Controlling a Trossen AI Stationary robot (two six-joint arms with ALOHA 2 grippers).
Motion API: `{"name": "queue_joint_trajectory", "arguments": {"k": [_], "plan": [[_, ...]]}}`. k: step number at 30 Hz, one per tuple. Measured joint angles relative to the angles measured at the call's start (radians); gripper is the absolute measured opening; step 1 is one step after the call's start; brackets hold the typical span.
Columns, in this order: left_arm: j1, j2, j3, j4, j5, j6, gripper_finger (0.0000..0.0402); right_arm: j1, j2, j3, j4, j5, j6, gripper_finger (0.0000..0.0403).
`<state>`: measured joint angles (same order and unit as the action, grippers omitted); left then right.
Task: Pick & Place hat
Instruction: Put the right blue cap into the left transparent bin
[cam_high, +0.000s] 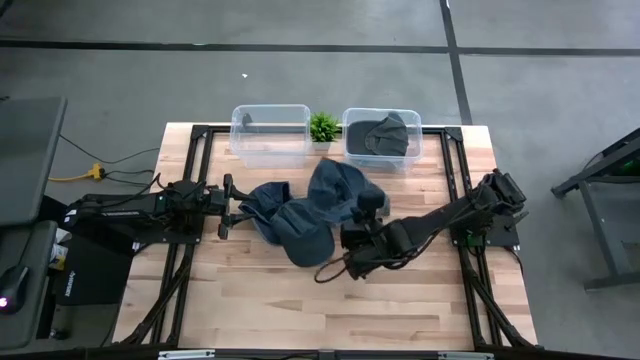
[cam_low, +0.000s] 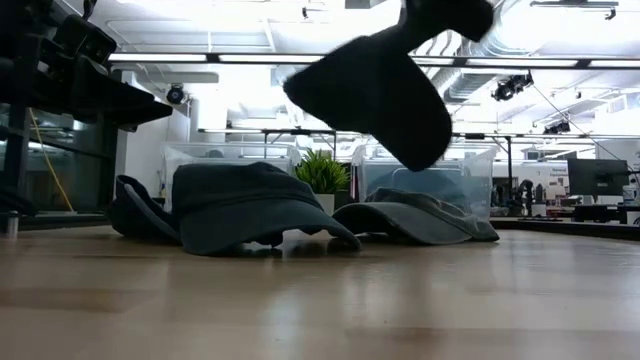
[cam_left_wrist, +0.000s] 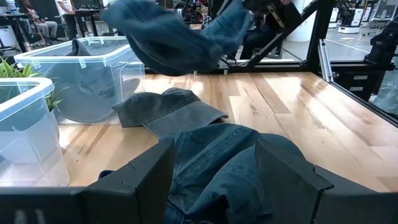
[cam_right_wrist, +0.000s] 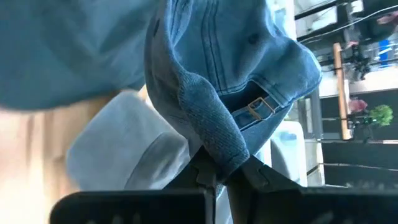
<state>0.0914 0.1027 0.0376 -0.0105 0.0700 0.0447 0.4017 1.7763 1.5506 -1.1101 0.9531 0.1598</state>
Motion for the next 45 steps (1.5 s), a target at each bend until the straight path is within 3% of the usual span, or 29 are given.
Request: {"name": "queue_joint_trajectory", "arguments": {"k": [13, 23, 45], "plan": [[0.000, 0.000, 0.000, 0.000, 0.000, 0.000, 0.0221, -0.118, 0.000, 0.008, 0.342, 0.091, -0.300, 0.0007], [0.000, 0.000, 0.000, 0.000, 0.000, 0.000, 0.0221, -0.220, 0.014, 0.008, 0.552, 0.088, -0.493, 0.0007], [0.000, 0.000, 0.000, 0.000, 0.000, 0.000, 0.0221, -0.203, 0.011, 0.008, 0.594, 0.088, -0.528, 0.0007]]}}
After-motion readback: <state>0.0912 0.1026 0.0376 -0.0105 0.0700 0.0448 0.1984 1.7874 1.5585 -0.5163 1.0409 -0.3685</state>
